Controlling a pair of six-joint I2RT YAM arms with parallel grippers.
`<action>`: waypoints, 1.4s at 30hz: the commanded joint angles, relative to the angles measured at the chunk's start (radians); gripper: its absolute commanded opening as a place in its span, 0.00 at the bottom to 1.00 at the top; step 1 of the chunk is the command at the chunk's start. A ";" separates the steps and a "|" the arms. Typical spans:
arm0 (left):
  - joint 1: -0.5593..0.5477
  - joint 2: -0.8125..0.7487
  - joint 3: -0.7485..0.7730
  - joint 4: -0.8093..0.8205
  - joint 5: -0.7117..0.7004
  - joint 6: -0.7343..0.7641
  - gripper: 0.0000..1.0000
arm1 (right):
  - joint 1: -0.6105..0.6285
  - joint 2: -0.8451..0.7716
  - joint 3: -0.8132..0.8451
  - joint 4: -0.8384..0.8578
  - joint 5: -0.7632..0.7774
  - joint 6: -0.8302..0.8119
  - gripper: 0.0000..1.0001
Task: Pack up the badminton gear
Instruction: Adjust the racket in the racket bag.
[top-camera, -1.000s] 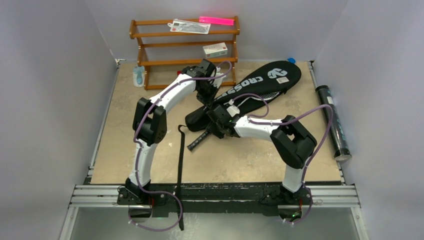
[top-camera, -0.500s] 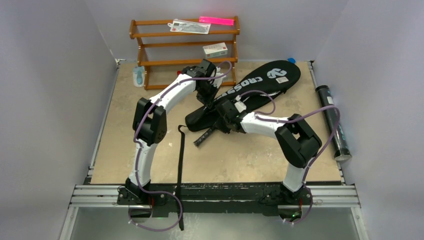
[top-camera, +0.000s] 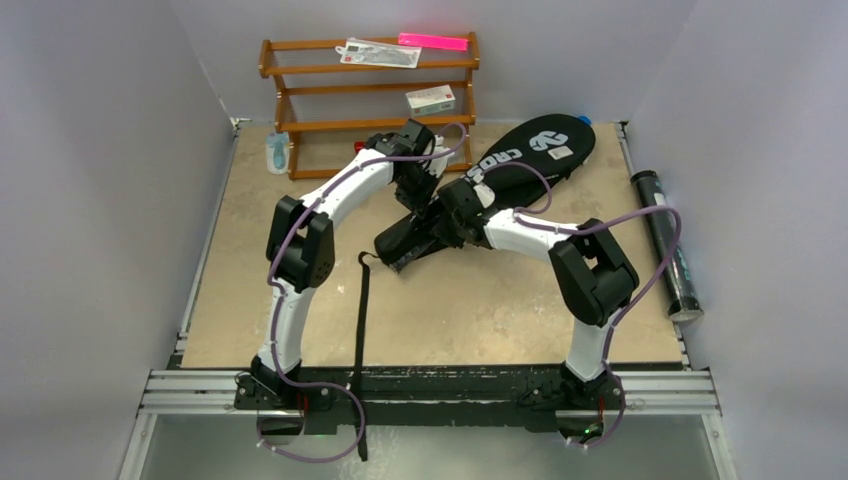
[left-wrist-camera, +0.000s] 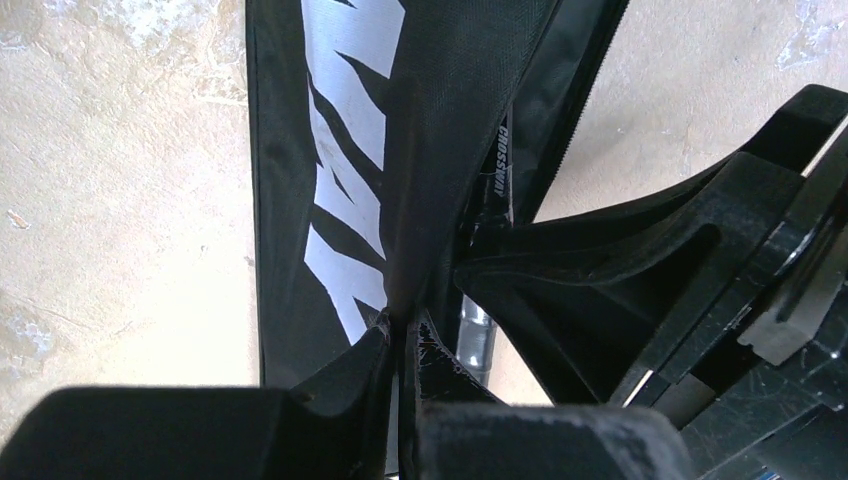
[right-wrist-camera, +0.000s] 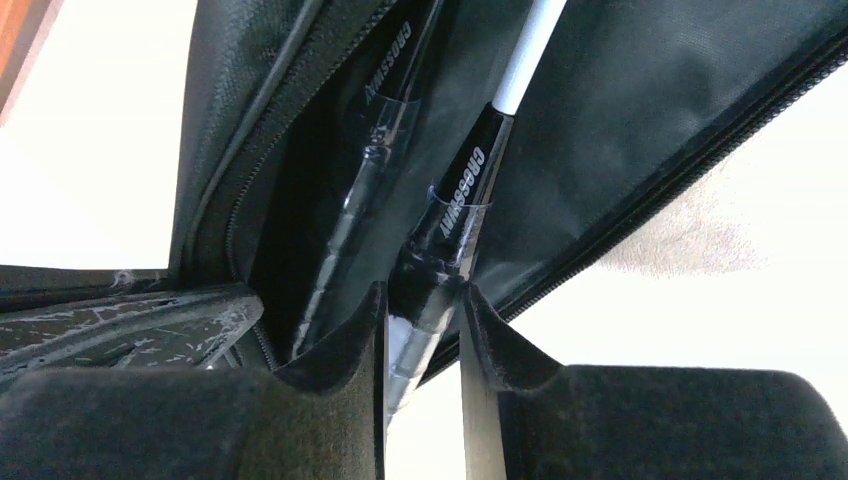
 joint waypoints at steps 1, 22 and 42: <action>0.001 -0.050 0.023 -0.014 0.017 0.014 0.00 | -0.012 -0.026 0.041 0.089 0.057 -0.087 0.20; -0.011 -0.051 0.050 -0.023 0.381 -0.015 0.00 | -0.034 -0.010 -0.165 0.669 0.055 -0.206 0.29; 0.000 -0.013 0.047 -0.030 0.186 -0.010 0.00 | -0.036 -0.272 -0.521 0.827 -0.004 -0.219 0.69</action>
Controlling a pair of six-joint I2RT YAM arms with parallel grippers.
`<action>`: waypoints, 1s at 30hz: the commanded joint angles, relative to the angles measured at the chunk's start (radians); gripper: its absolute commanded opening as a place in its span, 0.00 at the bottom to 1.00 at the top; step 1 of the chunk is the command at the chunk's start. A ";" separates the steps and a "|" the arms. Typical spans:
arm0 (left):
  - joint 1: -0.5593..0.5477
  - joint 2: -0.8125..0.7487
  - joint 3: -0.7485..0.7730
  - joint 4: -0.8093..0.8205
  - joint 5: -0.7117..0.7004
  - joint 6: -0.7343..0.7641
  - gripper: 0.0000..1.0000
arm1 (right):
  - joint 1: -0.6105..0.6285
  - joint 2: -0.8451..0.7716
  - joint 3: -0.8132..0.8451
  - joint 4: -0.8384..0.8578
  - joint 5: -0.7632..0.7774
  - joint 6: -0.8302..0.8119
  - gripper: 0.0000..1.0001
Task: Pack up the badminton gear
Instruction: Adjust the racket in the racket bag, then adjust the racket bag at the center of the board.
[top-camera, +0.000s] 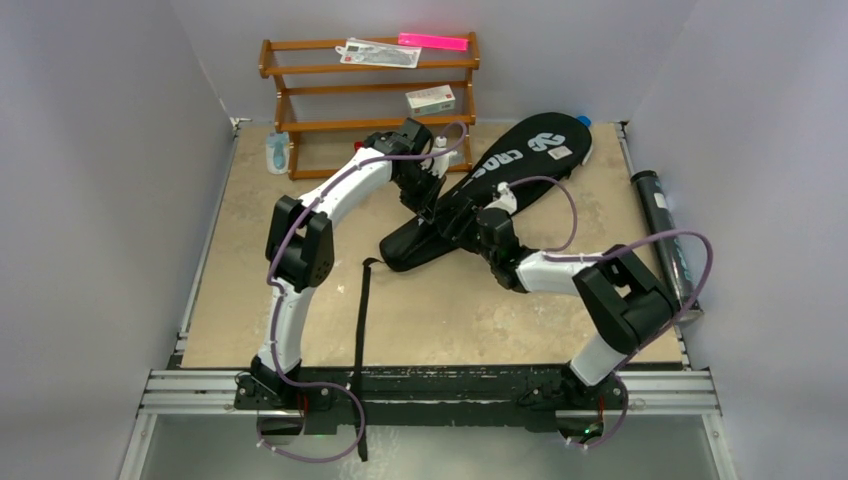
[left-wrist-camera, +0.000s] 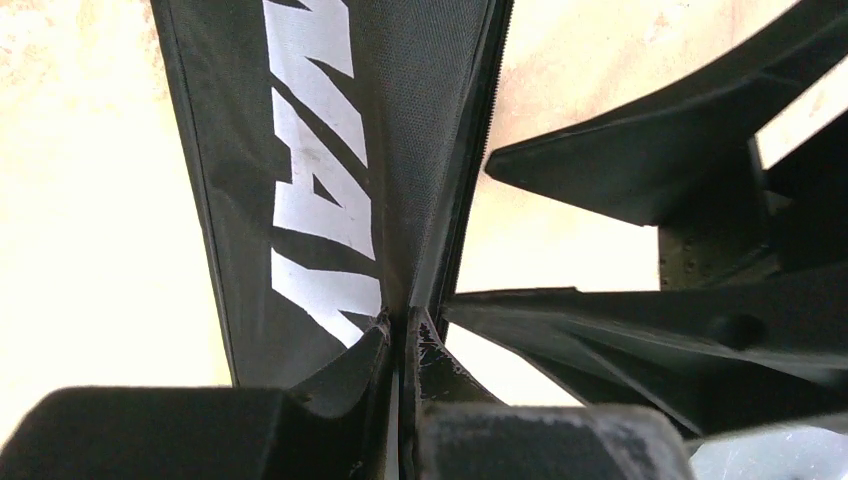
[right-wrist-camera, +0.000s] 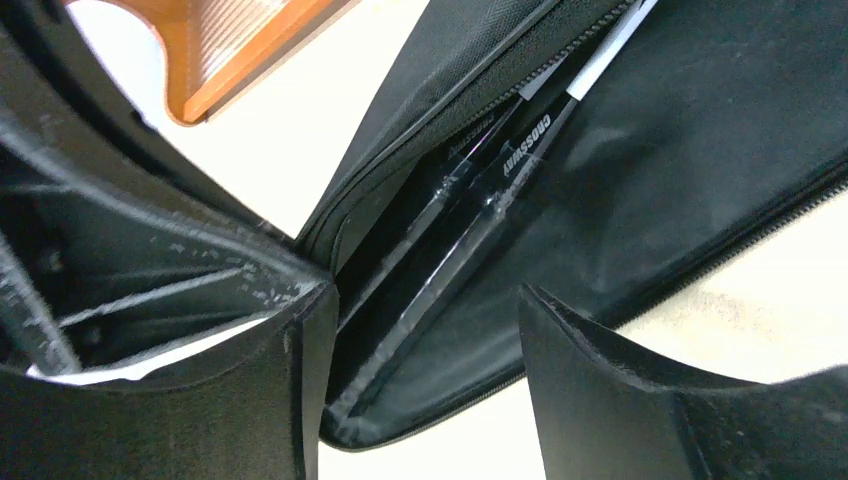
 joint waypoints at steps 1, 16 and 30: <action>-0.004 -0.012 0.038 -0.004 -0.003 -0.008 0.00 | -0.003 -0.096 -0.050 0.046 -0.005 -0.009 0.69; -0.005 -0.029 0.037 -0.003 -0.020 -0.005 0.00 | -0.104 -0.341 -0.137 -0.188 0.030 -0.078 0.64; -0.004 -0.042 0.037 -0.007 -0.058 0.001 0.00 | -0.377 -0.441 -0.231 -0.217 -0.164 -0.154 0.64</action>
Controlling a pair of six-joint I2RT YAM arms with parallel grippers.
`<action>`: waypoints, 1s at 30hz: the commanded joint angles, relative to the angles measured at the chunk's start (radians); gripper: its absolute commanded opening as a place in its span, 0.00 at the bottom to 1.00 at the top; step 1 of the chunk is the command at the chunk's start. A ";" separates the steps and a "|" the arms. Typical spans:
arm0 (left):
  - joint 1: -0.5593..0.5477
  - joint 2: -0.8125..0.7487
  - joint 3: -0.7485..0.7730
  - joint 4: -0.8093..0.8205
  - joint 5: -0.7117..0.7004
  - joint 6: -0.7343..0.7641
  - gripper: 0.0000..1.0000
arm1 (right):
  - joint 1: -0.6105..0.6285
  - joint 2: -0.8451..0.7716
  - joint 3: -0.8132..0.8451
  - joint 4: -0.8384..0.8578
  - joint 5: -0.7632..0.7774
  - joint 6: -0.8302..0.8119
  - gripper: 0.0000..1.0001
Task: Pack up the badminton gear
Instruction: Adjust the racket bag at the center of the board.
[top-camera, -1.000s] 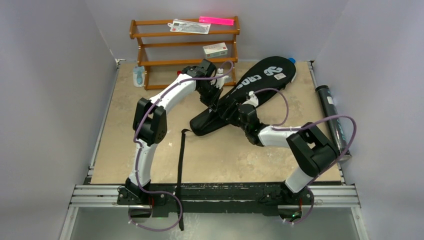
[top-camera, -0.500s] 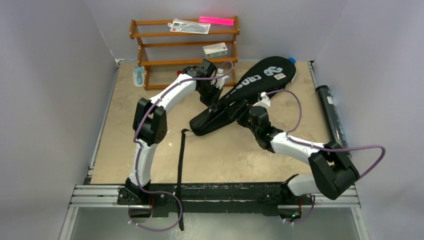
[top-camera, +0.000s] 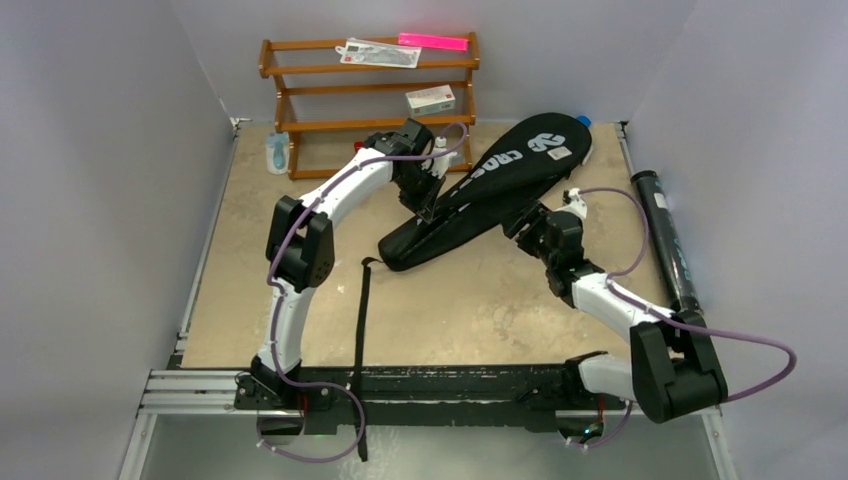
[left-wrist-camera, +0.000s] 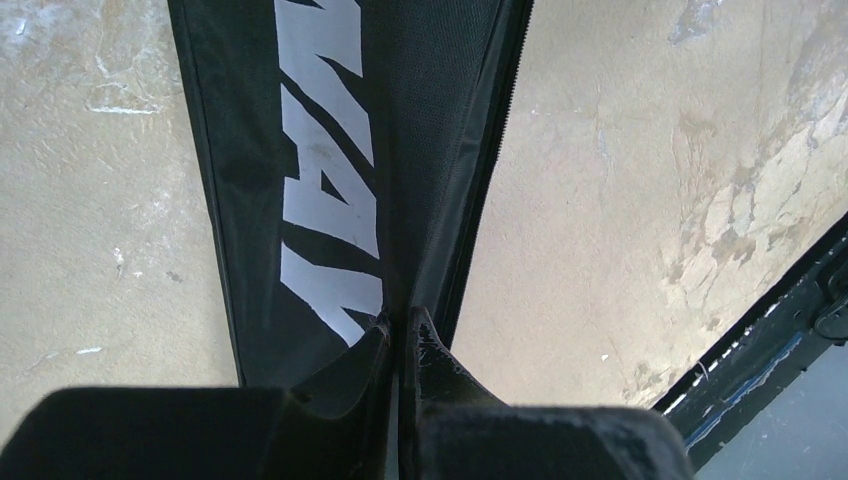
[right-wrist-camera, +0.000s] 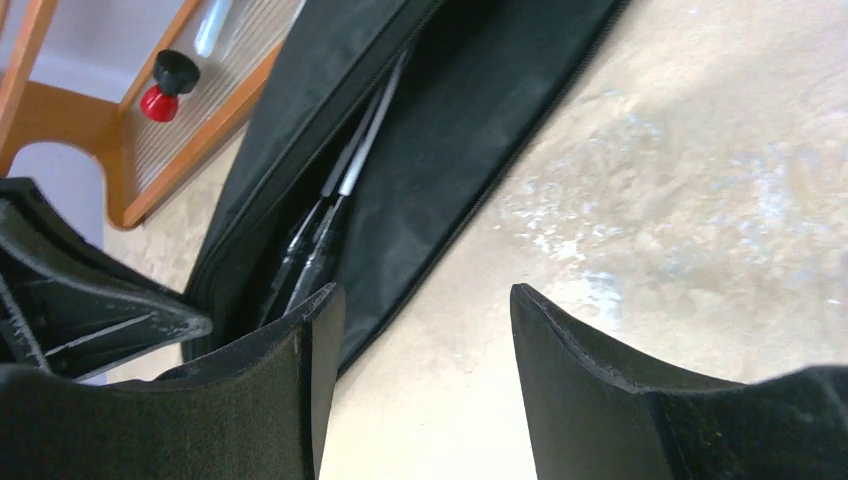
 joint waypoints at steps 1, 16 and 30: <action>-0.003 -0.042 0.037 -0.006 -0.030 0.000 0.00 | -0.068 -0.018 -0.016 -0.011 -0.079 -0.052 0.64; -0.003 -0.041 0.025 -0.032 -0.363 0.011 0.00 | -0.277 -0.014 -0.077 0.040 -0.223 -0.092 0.63; -0.016 -0.060 0.000 0.004 -0.401 0.036 0.32 | -0.284 -0.008 -0.028 0.014 -0.148 -0.136 0.63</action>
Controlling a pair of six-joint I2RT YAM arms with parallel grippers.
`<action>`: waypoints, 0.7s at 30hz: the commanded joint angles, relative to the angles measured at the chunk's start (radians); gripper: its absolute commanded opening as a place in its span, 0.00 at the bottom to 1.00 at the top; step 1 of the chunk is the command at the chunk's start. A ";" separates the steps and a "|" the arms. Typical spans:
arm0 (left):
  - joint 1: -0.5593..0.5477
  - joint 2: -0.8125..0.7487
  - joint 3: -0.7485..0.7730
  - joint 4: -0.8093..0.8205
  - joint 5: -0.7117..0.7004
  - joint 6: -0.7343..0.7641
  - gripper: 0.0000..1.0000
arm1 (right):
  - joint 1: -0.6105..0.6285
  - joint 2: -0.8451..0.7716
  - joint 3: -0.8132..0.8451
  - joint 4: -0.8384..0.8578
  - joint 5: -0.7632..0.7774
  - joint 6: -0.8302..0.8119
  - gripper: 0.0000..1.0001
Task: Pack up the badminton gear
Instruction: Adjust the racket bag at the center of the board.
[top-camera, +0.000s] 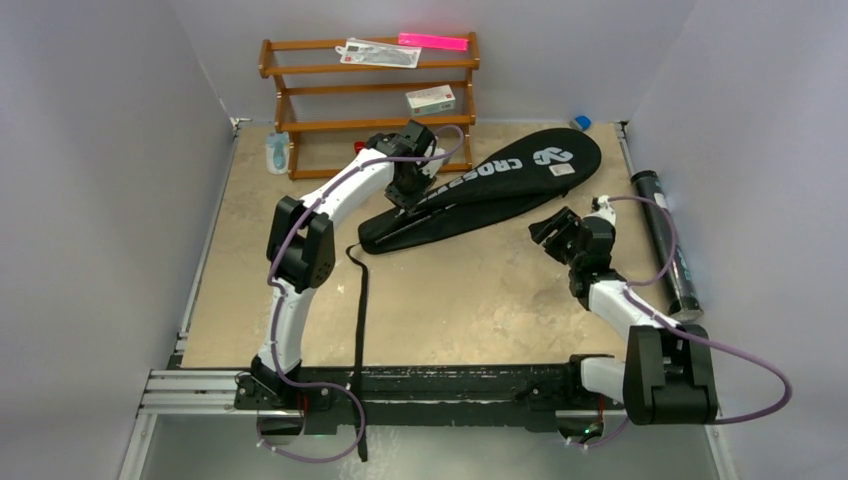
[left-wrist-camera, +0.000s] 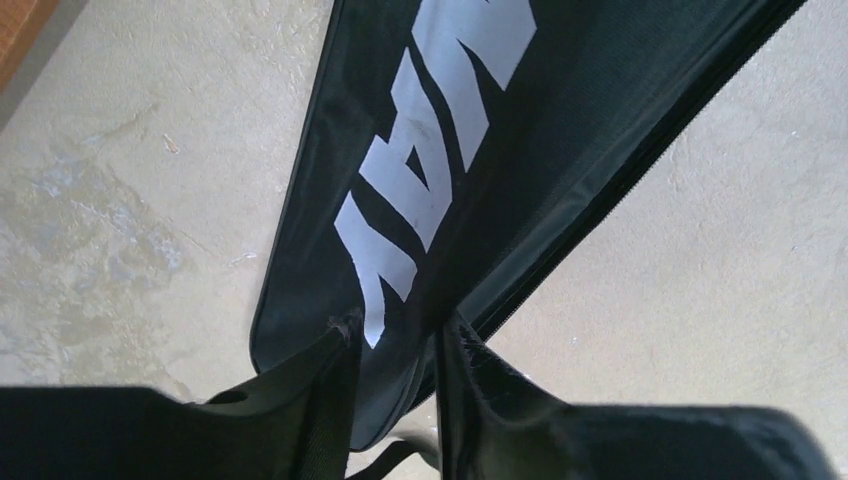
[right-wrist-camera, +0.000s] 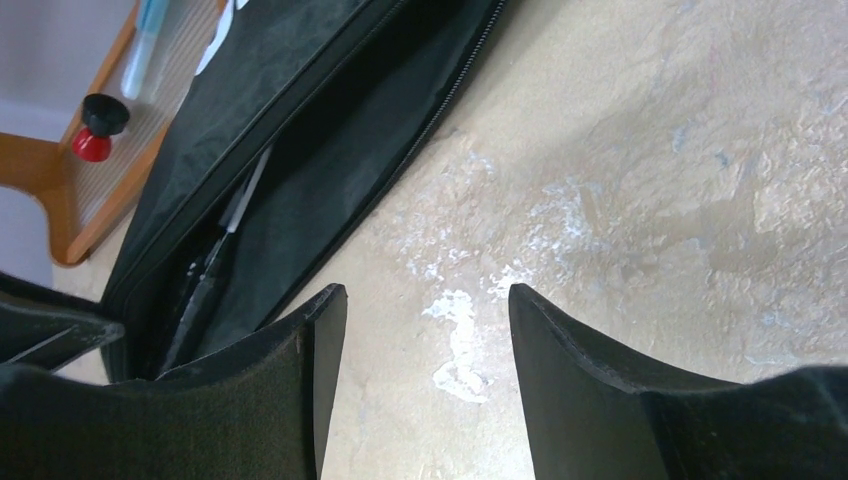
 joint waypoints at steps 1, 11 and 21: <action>-0.014 -0.067 -0.004 0.028 0.014 0.029 0.38 | -0.006 0.071 0.057 0.048 0.032 -0.022 0.62; -0.067 -0.173 -0.100 0.168 0.029 0.068 0.64 | -0.041 0.414 0.183 0.287 -0.032 0.037 0.55; -0.089 -0.325 -0.245 0.356 0.002 0.063 0.64 | -0.042 0.650 0.316 0.383 -0.046 0.089 0.52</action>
